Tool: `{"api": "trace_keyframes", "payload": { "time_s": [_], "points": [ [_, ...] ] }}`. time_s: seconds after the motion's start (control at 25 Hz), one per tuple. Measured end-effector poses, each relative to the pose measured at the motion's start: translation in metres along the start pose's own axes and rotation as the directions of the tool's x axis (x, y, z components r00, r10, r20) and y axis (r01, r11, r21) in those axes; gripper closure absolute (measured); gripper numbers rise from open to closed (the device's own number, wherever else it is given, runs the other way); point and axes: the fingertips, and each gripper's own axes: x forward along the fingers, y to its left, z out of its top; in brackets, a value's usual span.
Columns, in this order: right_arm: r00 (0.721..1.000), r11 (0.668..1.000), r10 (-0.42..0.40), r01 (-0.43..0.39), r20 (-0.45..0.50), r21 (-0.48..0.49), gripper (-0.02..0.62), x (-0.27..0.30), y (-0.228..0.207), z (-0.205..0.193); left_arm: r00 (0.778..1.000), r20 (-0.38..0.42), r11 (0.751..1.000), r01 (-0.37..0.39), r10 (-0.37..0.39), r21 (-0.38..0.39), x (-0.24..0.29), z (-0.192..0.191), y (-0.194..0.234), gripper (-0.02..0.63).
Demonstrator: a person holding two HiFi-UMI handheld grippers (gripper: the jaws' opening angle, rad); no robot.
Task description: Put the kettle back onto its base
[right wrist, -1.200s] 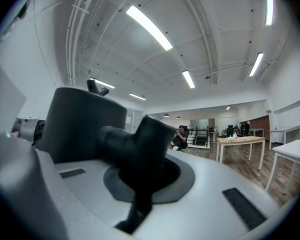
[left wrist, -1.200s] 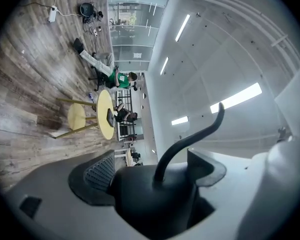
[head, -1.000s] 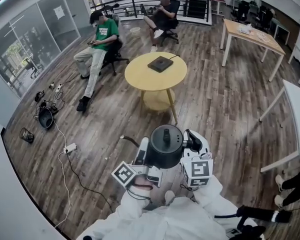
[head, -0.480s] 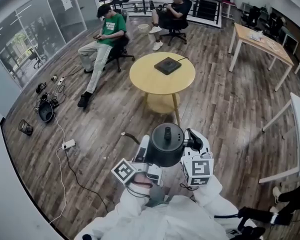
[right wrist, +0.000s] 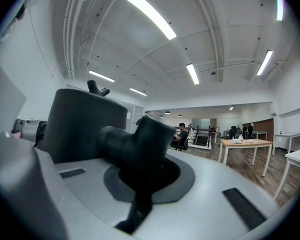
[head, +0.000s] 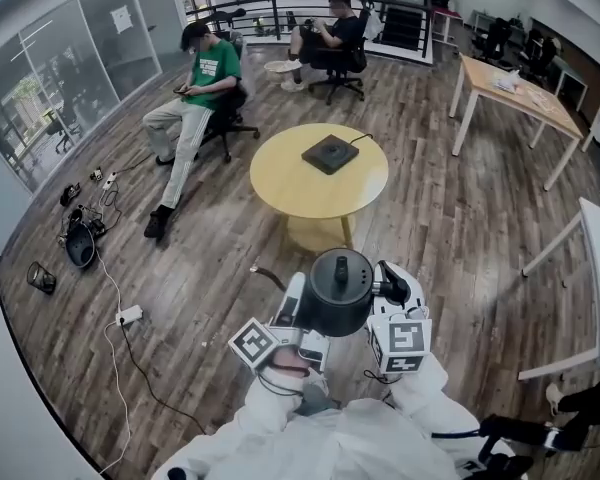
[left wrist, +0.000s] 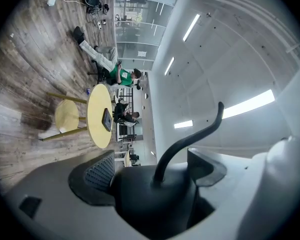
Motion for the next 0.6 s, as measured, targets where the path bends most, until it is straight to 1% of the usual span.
{"api": "trace_keyframes", "payload": {
  "time_s": [0.4, 0.6],
  "points": [
    [0.999, 0.999, -0.041, 0.041, -0.012, 0.003, 0.584, 0.102, -0.017, 0.010, 0.999, -0.046, 1.000, -0.003, 0.003, -0.009, 0.092, 0.057, 0.020, 0.149],
    [0.999, 0.999, -0.053, 0.053, -0.014, 0.004, 0.584, 0.154, -0.018, 0.014, 0.998, -0.057, 1.000, -0.005, 0.004, -0.008, 0.131, 0.092, 0.036, 0.149]
  ]
}}
